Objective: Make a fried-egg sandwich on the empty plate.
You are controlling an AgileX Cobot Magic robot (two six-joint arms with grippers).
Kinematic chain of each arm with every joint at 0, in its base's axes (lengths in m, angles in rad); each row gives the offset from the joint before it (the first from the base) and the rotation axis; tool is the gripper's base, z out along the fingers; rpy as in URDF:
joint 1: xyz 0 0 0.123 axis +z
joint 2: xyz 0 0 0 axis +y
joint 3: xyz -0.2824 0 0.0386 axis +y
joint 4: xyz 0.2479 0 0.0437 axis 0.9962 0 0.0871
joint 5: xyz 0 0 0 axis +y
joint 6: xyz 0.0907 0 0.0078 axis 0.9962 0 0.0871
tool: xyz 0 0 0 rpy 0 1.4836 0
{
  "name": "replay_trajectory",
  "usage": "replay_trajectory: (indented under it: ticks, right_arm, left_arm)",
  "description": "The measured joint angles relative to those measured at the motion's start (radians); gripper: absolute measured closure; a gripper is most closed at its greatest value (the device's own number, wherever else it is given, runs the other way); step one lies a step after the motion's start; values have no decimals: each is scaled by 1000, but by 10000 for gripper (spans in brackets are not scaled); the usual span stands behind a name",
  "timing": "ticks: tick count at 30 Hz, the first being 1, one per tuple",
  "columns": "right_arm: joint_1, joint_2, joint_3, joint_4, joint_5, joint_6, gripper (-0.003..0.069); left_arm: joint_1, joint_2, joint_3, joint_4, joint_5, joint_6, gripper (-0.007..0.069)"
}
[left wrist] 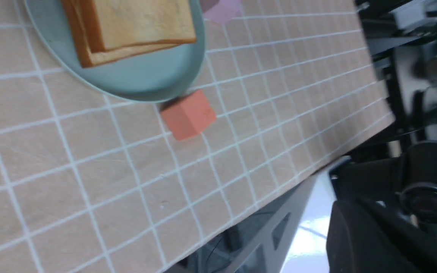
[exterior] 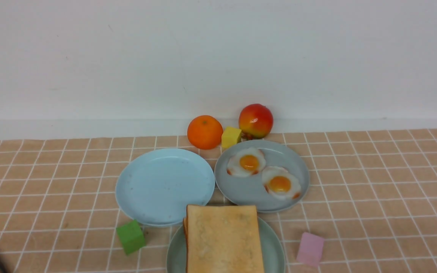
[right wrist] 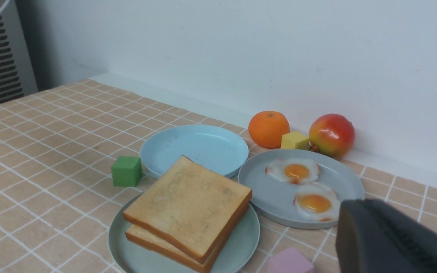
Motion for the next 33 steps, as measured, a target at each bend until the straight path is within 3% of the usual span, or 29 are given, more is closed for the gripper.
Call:
replay_trajectory:
  ticks: [8, 20, 27, 28, 29, 30, 33]
  right_arm:
    - [0, 0, 1, 5, 10, -1, 672]
    - [0, 0, 1, 6, 25, -1, 668]
    - [0, 0, 1, 6, 26, -3, 664]
    - [0, 0, 1, 6, 26, -3, 664]
    - [0, 0, 1, 6, 26, -3, 664]
    - [0, 0, 1, 6, 26, -3, 664]
    - [0, 0, 1, 6, 26, -3, 662]
  left_arm:
    - [0, -136, 56, -21, -127, -2, 638]
    - [1, -148, 71, -13, -164, 14, 638]
    - [126, -338, 206, 359, -308, 42, 638]
    - [198, -398, 271, 479, -336, 38, 638]
    - [207, -406, 279, 492, -339, 39, 638]
    - [292, -470, 359, 581, -356, 39, 638]
    - [383, -510, 447, 626, -361, 38, 638]
